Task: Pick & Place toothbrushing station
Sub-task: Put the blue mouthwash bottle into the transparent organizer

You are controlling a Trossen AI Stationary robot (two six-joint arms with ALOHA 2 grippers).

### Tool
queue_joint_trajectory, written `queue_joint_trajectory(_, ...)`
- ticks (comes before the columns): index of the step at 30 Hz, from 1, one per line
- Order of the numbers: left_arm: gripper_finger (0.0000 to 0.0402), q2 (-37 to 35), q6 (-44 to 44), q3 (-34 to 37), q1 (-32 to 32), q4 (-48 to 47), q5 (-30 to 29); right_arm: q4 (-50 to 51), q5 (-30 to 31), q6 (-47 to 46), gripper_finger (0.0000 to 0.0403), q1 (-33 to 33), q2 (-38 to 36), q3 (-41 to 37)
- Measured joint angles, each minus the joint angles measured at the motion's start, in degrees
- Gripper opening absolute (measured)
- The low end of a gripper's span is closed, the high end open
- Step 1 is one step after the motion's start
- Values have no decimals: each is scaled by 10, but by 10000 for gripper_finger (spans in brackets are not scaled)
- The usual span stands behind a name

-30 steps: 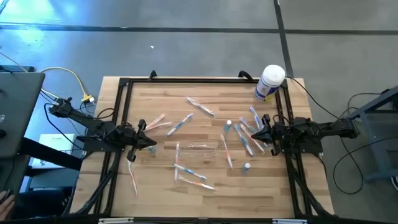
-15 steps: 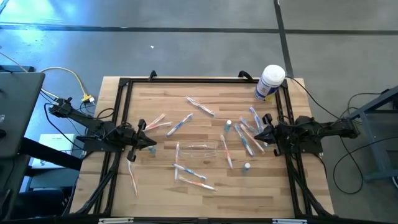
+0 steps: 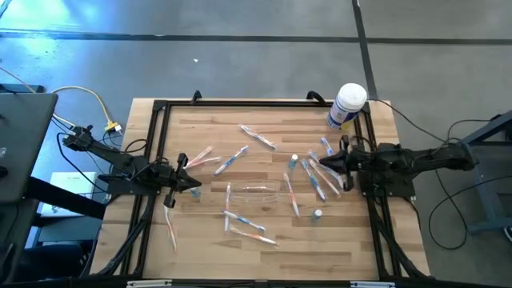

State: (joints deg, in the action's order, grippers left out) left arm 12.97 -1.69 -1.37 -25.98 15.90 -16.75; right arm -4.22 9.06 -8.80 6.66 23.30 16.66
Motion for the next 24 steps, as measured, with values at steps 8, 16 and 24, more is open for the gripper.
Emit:
queue_joint_trajectory(8,3,0,0,0,0,0,0,66,41,0,15,0,176,120)
queue_joint_trajectory(16,3,0,-1,0,0,0,0,106,92,-1,138,0,321,206)
queue_joint_trajectory(24,3,0,-3,0,0,0,0,123,219,-68,224,-8,389,214)
